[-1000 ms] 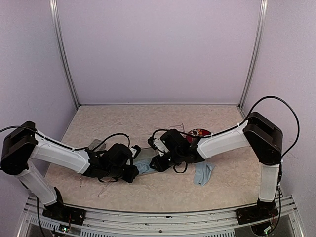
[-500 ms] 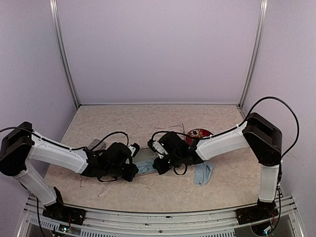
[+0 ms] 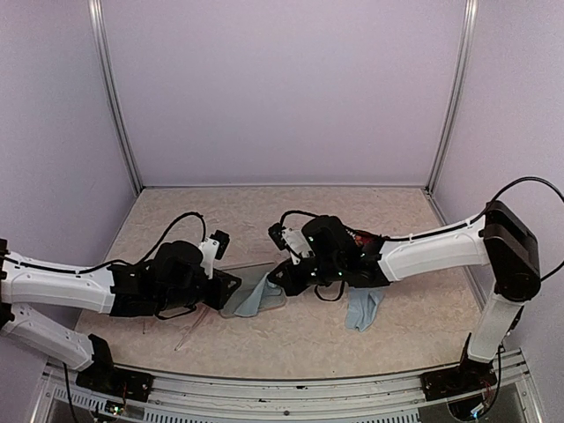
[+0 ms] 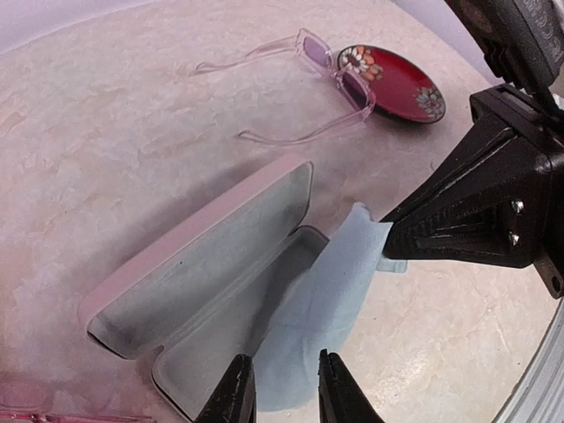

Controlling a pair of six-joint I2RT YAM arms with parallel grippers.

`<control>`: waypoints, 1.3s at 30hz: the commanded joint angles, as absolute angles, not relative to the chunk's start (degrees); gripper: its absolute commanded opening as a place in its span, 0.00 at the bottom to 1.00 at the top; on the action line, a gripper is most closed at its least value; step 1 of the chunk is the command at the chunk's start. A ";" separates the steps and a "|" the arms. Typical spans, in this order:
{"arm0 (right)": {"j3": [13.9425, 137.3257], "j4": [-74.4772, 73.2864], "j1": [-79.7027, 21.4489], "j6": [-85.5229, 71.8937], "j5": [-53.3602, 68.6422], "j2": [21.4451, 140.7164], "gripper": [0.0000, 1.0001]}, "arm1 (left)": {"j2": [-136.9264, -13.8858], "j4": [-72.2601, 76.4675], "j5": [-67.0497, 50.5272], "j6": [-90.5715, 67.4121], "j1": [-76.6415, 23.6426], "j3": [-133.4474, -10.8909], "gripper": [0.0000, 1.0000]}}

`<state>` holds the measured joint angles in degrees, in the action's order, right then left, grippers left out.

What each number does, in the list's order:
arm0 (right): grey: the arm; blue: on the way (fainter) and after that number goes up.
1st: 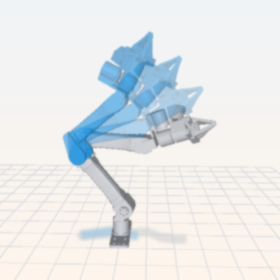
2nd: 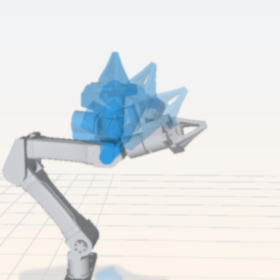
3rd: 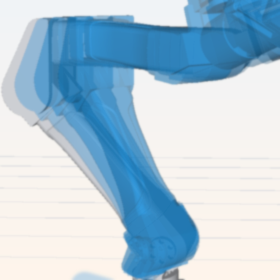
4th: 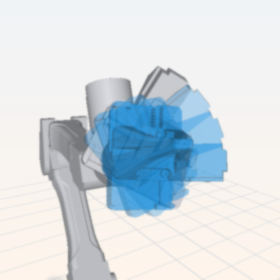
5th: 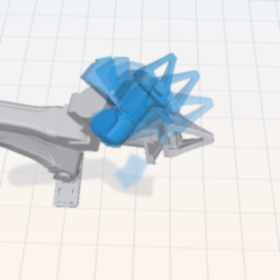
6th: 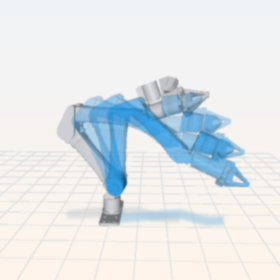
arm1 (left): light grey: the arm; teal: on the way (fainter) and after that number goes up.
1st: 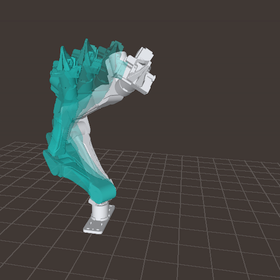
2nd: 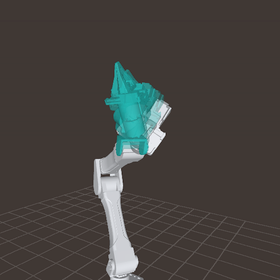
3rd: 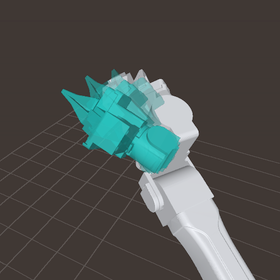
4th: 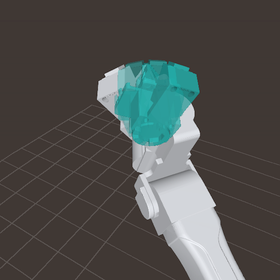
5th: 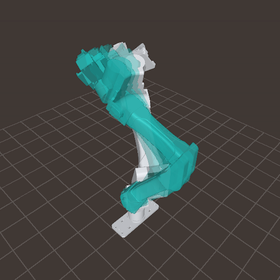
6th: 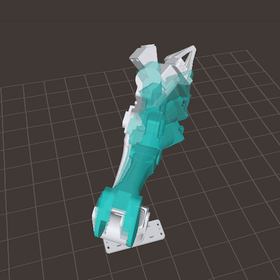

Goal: Organize the sunglasses
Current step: Place the glasses cleaning cloth at the center of the board, then pick up the glasses cleaning cloth from the center of the board.

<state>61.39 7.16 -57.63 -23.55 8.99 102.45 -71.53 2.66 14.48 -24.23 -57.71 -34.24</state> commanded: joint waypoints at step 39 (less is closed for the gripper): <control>41.64 -7.82 -51.45 -32.67 8.67 84.95 0.40 | -95.49 9.49 9.09 -22.36 -68.28 -43.81 0.37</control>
